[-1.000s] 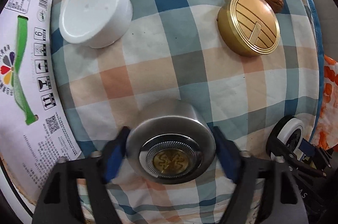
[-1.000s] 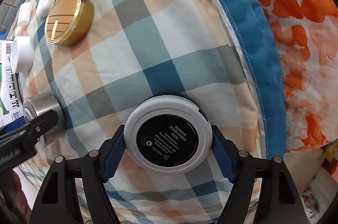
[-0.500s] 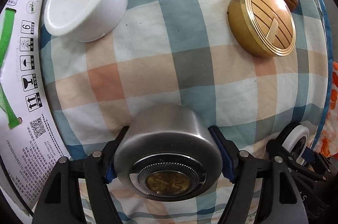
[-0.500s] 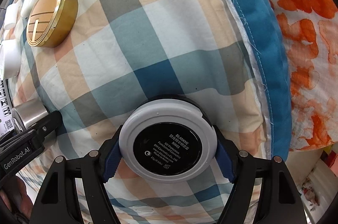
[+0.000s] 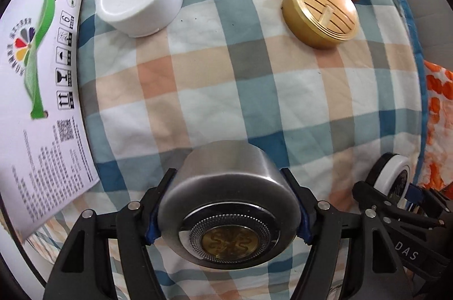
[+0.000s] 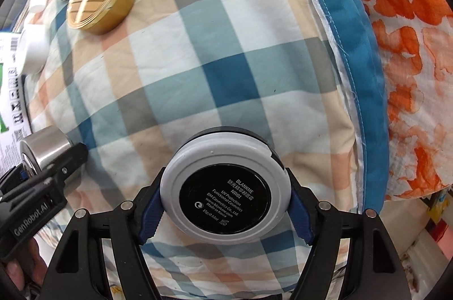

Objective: Organize rigid objects
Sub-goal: 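Carry the silver tin and black-lid jar into the cardboard box with both tools, then release the silver tin and black-lid jar in the box, lift both tools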

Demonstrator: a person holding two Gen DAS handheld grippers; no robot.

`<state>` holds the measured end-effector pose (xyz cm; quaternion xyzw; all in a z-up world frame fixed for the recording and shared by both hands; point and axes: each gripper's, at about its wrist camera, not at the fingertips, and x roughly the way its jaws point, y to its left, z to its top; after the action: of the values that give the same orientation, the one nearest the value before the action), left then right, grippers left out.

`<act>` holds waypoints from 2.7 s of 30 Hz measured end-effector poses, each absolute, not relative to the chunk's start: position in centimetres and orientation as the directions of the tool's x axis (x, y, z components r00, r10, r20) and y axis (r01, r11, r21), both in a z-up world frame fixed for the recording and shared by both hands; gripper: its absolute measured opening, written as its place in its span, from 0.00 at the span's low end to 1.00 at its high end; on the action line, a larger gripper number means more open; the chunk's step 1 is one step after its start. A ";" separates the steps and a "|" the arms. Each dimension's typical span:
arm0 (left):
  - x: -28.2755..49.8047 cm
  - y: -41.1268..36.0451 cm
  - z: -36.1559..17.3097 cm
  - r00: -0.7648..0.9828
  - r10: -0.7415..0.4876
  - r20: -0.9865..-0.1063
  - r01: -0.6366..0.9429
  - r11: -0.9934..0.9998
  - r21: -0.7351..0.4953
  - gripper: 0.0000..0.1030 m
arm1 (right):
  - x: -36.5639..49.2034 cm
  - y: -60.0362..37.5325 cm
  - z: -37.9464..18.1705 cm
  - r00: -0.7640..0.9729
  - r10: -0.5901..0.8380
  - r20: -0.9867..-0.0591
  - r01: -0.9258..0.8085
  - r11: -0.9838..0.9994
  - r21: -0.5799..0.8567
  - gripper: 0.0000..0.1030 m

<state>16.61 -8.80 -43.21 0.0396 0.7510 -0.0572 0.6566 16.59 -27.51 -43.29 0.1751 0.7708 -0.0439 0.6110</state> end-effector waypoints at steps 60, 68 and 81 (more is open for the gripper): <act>38.8 23.0 -38.3 -0.155 -0.260 -0.953 -0.212 0.951 -0.225 0.68 | 43.1 11.8 -37.0 -0.014 0.267 -0.964 0.010 0.964 0.267 0.76; 38.8 23.0 -37.5 -0.172 -0.240 -0.955 -0.213 0.956 -0.201 0.72 | 43.3 11.0 -38.0 -0.085 0.328 -0.941 0.052 0.944 0.325 0.78; 38.4 23.1 -31.8 -0.092 -0.174 -0.980 -0.182 0.971 -0.155 1.00 | 41.7 10.9 -34.9 -0.078 0.278 -0.957 0.011 0.960 0.278 0.86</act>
<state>38.43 23.12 -31.80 -0.1204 0.7391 0.0030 0.6628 41.68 10.90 -34.92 0.0995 0.7274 0.0993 0.6717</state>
